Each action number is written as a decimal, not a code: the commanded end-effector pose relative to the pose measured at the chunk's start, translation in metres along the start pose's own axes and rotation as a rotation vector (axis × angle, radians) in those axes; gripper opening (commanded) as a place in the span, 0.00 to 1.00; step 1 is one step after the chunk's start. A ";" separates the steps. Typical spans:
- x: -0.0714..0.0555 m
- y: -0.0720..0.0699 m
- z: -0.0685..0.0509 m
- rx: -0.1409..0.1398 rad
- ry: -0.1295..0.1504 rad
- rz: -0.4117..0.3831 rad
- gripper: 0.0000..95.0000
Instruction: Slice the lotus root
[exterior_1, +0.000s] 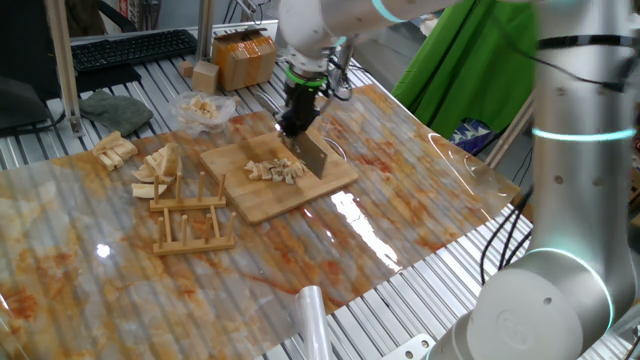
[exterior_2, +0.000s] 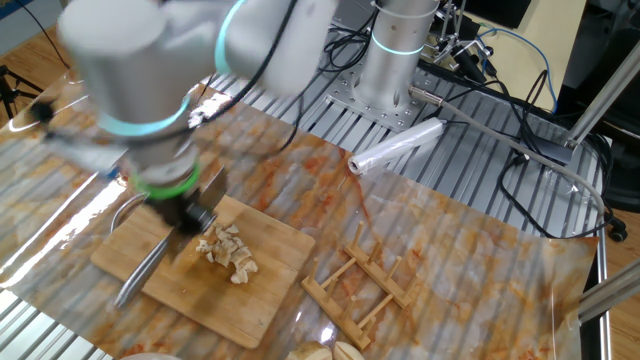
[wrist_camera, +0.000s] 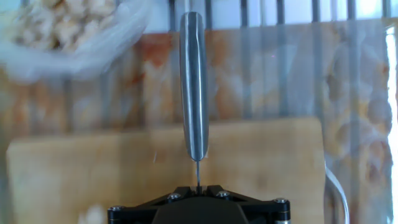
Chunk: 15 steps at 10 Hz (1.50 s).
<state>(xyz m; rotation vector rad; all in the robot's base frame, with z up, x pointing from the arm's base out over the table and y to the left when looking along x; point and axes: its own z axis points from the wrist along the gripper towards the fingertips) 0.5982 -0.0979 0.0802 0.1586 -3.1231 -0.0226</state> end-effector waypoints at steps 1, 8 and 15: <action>0.002 0.002 -0.003 -0.009 0.013 -0.008 0.00; 0.002 0.004 -0.005 -0.021 -0.009 0.016 0.00; -0.021 0.026 -0.029 -0.058 -0.018 0.117 0.00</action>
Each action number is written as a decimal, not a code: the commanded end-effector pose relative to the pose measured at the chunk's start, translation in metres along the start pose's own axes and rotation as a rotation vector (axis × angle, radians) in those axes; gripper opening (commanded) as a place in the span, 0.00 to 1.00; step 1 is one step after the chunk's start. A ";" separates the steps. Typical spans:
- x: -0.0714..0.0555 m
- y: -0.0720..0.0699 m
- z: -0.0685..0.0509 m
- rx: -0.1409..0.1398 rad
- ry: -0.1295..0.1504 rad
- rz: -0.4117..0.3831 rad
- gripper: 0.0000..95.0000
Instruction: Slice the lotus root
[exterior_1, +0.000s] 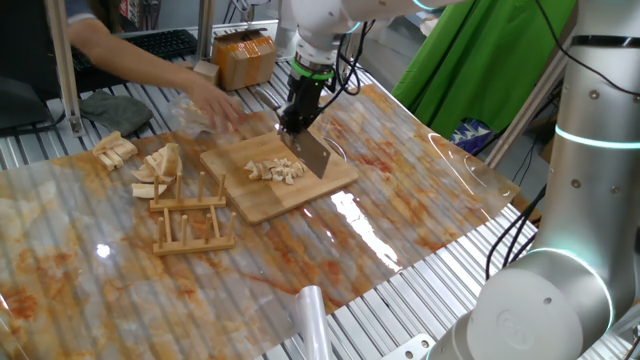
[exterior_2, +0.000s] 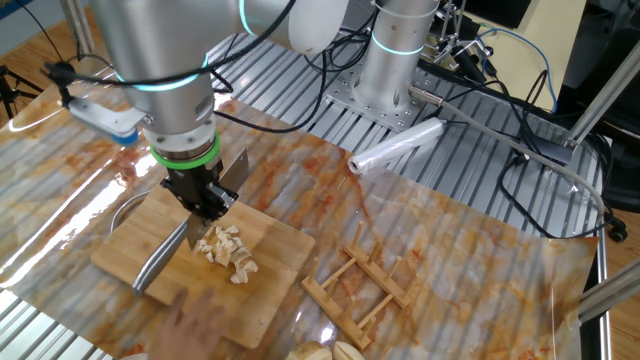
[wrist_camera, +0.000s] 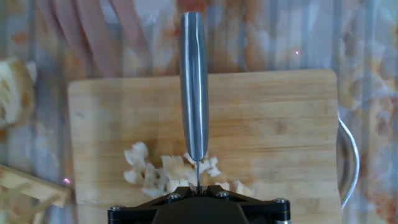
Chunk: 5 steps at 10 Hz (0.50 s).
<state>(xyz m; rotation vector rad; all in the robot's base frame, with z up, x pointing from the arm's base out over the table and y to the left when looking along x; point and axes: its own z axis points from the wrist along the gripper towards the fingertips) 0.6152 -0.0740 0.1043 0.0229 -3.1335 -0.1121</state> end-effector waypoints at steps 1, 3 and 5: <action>-0.002 0.005 -0.006 -0.001 -0.010 0.036 0.00; -0.006 0.007 -0.008 0.003 -0.038 0.049 0.00; -0.012 0.008 -0.010 0.002 -0.039 0.047 0.00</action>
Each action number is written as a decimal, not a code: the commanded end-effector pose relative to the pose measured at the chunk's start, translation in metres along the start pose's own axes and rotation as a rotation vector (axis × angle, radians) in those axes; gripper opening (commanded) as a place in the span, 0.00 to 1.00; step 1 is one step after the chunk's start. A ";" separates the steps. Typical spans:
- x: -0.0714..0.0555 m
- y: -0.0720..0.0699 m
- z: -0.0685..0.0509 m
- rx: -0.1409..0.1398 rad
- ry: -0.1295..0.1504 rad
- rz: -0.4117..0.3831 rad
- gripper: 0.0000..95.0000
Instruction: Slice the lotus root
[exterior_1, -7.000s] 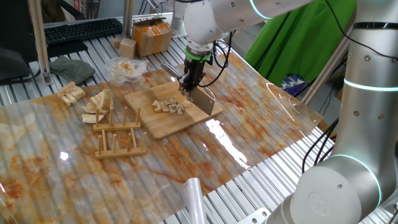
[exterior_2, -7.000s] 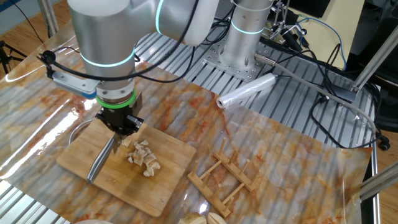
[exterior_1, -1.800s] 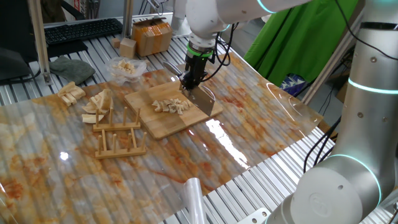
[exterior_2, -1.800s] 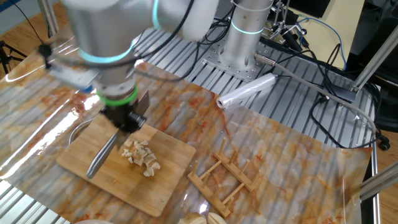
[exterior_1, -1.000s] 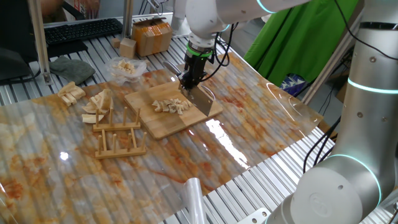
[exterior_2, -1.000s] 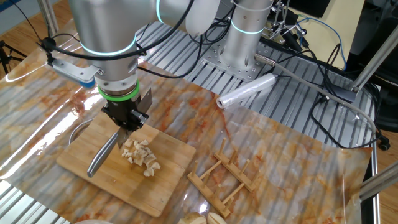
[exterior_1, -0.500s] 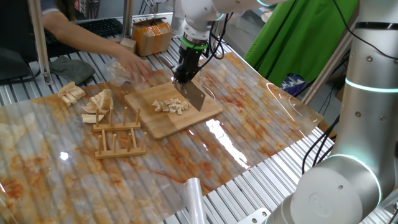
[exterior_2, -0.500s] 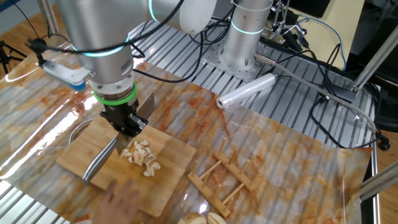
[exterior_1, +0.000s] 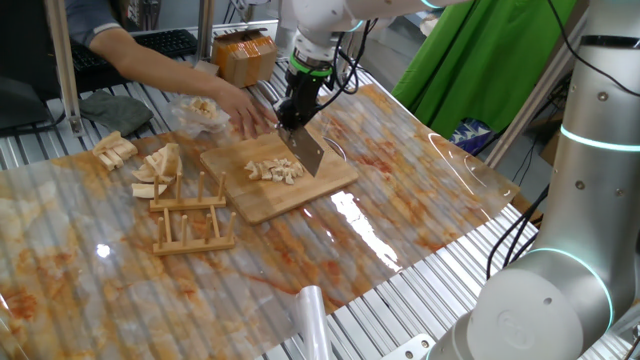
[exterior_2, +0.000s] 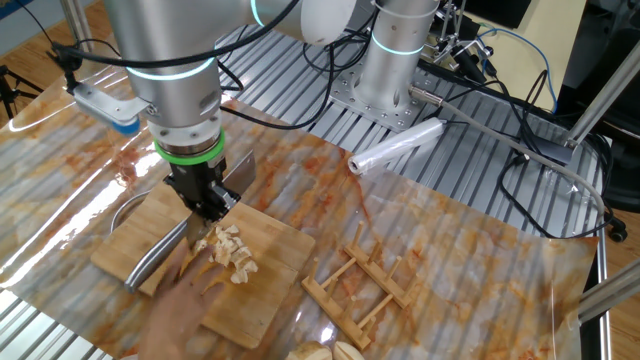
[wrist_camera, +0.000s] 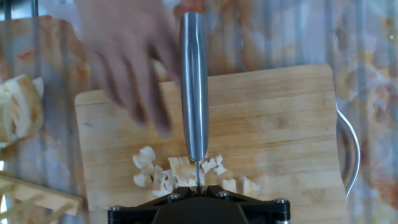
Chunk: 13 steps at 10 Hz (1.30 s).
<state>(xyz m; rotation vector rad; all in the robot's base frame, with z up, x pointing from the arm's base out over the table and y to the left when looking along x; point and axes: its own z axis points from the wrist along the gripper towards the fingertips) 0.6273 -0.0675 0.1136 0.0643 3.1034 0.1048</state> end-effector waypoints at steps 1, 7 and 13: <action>-0.003 0.001 -0.002 -0.002 0.003 -0.013 0.00; -0.003 0.002 -0.002 0.017 0.007 -0.023 0.00; 0.004 0.001 0.001 0.030 0.040 -0.113 0.00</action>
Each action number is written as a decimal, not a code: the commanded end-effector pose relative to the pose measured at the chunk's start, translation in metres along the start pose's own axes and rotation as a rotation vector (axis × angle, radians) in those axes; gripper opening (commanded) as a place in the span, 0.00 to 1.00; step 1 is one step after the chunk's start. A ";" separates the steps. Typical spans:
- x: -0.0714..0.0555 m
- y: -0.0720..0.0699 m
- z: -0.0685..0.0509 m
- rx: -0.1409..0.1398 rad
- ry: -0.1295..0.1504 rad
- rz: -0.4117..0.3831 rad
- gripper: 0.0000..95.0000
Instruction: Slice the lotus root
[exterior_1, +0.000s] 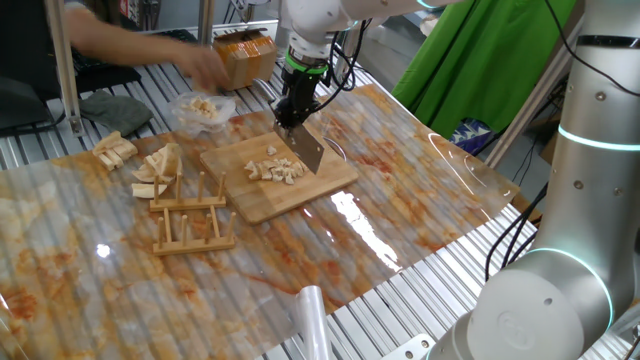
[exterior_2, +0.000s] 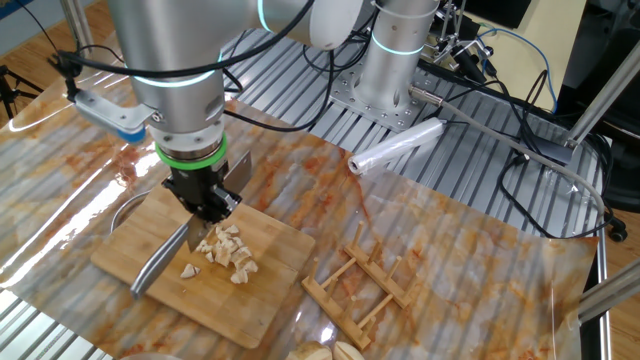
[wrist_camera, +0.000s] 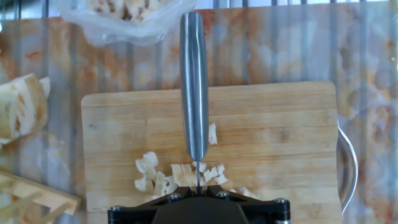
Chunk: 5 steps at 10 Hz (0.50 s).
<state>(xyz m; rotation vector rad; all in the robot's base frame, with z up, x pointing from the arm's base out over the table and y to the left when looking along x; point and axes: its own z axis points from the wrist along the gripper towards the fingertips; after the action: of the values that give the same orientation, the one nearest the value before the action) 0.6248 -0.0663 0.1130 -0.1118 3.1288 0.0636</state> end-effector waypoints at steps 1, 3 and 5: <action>0.001 0.000 0.000 0.002 0.013 0.002 0.00; 0.000 0.002 0.004 0.002 0.020 0.016 0.00; -0.001 0.003 0.007 -0.002 0.022 0.038 0.00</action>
<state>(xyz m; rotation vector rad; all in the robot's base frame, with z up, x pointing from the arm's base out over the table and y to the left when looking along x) 0.6257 -0.0601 0.1037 -0.0482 3.1556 0.0705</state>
